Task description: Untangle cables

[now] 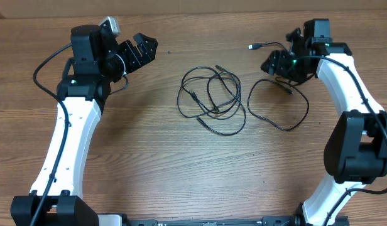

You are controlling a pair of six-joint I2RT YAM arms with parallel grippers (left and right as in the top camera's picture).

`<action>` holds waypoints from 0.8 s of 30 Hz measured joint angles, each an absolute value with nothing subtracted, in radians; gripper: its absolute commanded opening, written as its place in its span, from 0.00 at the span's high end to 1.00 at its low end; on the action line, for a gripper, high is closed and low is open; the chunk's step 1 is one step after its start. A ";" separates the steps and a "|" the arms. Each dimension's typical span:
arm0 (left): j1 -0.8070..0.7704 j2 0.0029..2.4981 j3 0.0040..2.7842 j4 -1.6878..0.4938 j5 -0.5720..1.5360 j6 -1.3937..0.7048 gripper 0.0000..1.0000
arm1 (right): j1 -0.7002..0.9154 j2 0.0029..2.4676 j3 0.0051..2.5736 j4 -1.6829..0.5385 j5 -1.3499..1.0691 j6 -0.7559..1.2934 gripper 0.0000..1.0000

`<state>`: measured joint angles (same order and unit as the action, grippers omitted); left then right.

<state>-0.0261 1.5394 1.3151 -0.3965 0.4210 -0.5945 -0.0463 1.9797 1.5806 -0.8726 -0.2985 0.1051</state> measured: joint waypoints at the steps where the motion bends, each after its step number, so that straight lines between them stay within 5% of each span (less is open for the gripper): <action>1: -0.026 1.539 1.315 -0.397 0.421 -0.595 0.00 | -0.053 1.980 1.581 -0.926 -0.240 0.096 0.24; 9: -0.026 1.539 1.315 -0.397 0.421 -0.595 0.00 | -0.072 1.952 1.582 -1.089 -0.065 0.001 0.24; 13: -0.026 1.539 1.315 -0.397 0.421 -0.595 0.00 | -0.072 1.920 1.584 -1.169 -0.036 -0.028 0.41; 16: -0.026 1.539 1.315 -0.397 0.421 -0.595 0.00 | -0.072 1.916 1.585 -1.229 -0.019 -0.044 0.67; 20: -0.026 1.539 1.315 -0.397 0.418 -0.595 0.00 | -0.072 1.916 1.584 -1.235 -0.012 -0.052 0.69; 24: -0.026 1.539 1.315 -0.397 0.418 -0.595 0.00 | -0.072 1.916 1.575 -1.169 -0.010 -0.054 0.84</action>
<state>-0.0261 1.5394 1.3151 -0.3965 0.4175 -0.5945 -0.0715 1.9156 1.5753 -1.1690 -0.0105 -0.0544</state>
